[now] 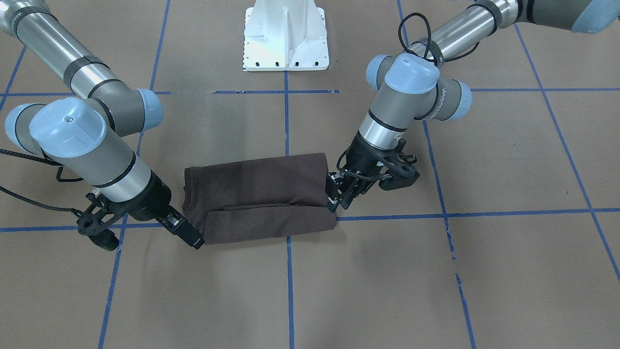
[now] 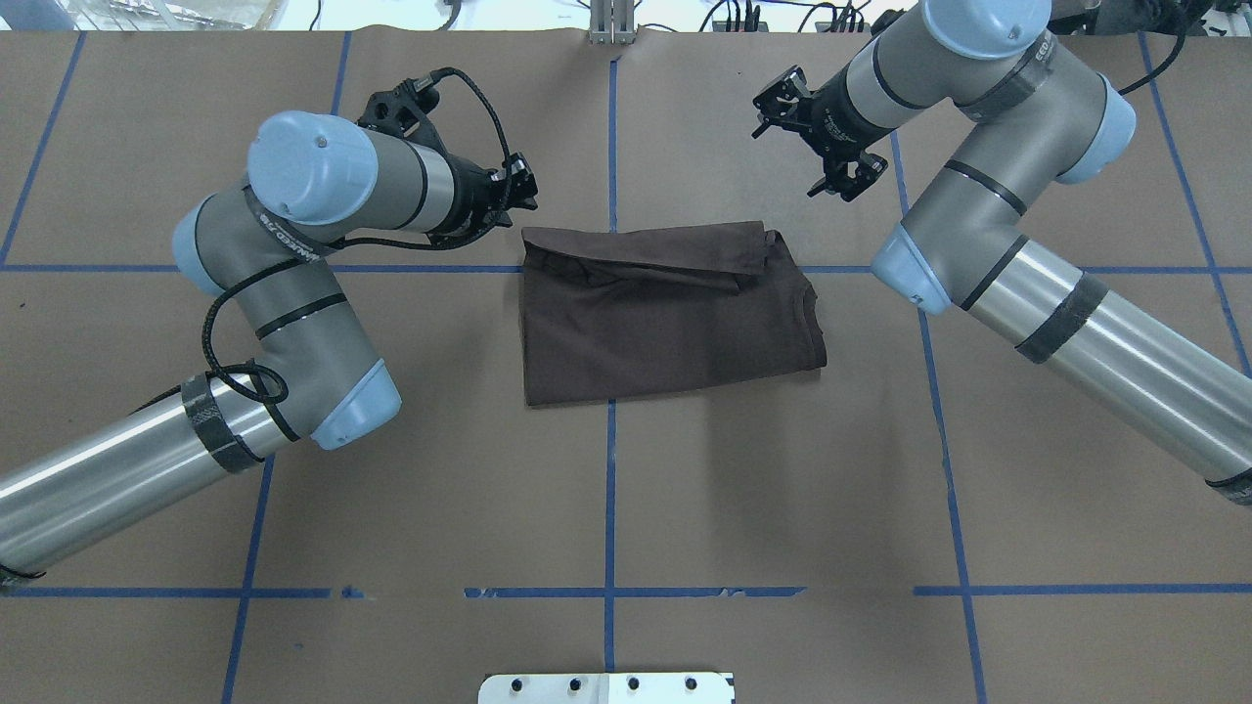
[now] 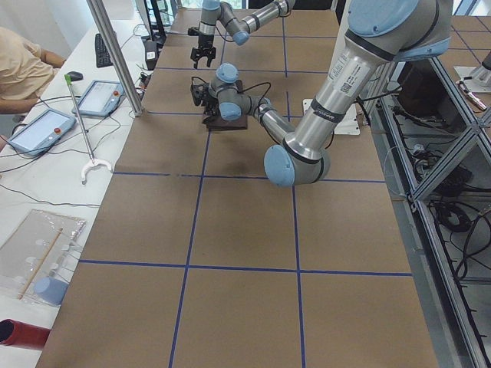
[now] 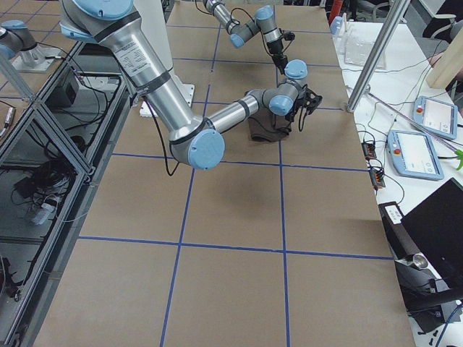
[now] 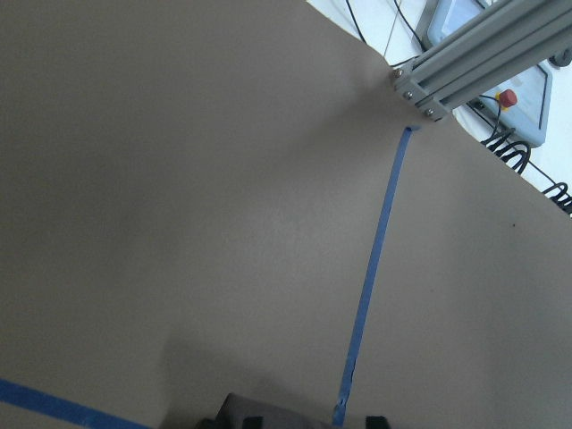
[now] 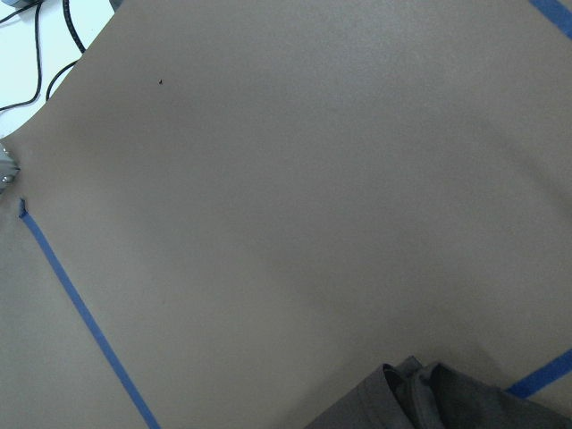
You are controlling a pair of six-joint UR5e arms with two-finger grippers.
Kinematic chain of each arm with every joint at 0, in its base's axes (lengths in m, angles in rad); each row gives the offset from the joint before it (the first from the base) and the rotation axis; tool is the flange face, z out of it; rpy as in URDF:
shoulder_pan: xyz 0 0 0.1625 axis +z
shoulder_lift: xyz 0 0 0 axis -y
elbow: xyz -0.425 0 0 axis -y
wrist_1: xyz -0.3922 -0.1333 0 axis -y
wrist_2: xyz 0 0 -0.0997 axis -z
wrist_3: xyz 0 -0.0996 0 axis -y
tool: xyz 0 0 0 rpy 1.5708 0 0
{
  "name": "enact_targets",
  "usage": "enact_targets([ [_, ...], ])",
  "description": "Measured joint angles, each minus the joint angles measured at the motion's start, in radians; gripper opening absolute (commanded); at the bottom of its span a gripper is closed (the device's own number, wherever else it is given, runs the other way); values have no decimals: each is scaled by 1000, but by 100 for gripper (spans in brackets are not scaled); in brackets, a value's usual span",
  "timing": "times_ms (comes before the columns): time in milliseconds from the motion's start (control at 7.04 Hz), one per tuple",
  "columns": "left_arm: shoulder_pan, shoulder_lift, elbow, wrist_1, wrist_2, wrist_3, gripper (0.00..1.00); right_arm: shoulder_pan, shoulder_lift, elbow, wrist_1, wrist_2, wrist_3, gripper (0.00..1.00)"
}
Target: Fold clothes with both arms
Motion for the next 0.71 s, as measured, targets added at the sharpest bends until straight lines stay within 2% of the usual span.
enact_targets([
  [284,71,-2,20,16,3,9,0,-3,-5,10,0,0,0,95],
  [711,83,-49,95,6,13,60,0,-12,-9,17,1,-1,1,96],
])
